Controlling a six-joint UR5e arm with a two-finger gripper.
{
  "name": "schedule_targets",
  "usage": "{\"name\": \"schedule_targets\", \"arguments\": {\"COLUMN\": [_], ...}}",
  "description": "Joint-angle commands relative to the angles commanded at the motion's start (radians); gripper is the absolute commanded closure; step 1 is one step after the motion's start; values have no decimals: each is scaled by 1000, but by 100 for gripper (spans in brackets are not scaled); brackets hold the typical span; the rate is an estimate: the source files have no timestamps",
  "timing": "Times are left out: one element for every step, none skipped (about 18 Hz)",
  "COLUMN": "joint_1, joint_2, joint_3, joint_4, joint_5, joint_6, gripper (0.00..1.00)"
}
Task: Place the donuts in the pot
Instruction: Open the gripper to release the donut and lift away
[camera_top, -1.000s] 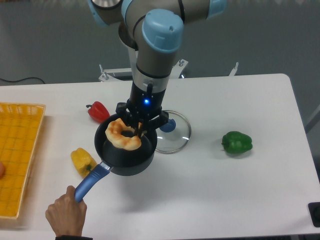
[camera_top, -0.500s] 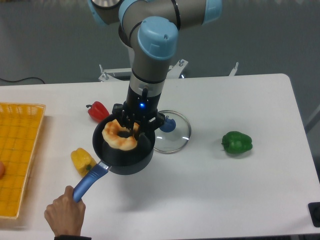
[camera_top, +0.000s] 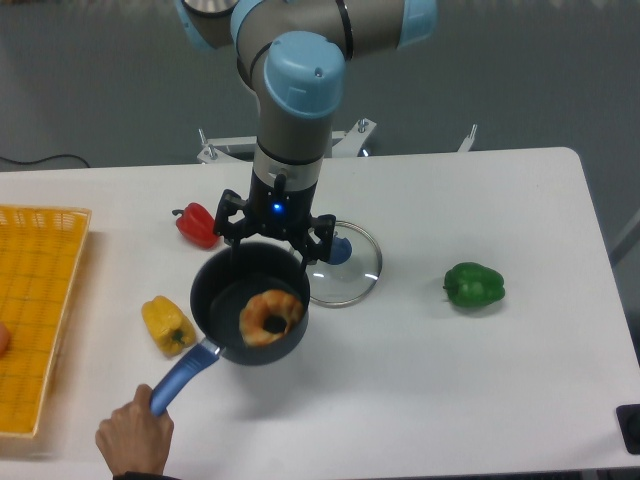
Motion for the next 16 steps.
{"name": "schedule_targets", "arguments": {"joint_1": [2, 5, 8, 11, 14, 21, 35, 52, 70, 86, 95, 103, 118, 129, 136, 141], "joint_2": [0, 0, 0, 0, -2, -3, -3, -3, -3, -3, -3, -3, -3, -3, -5, -6], "joint_3": [0, 0, 0, 0, 0, 0, -2, -2, -2, 0, 0, 0, 0, -3, -6, -8], "joint_4": [0, 3, 6, 8, 6, 5, 3, 3, 2, 2, 2, 2, 2, 0, -8, -14], "joint_5": [3, 11, 29, 55, 83, 103, 115, 117, 118, 118, 118, 124, 133, 138, 140, 146], "joint_6": [2, 6, 12, 30, 64, 112, 164, 219, 266, 302, 325, 343, 366, 395, 428, 455], "gripper": [0, 0, 0, 0, 0, 0, 0, 0, 0, 0, 0, 0, 0, 0, 0, 0]}}
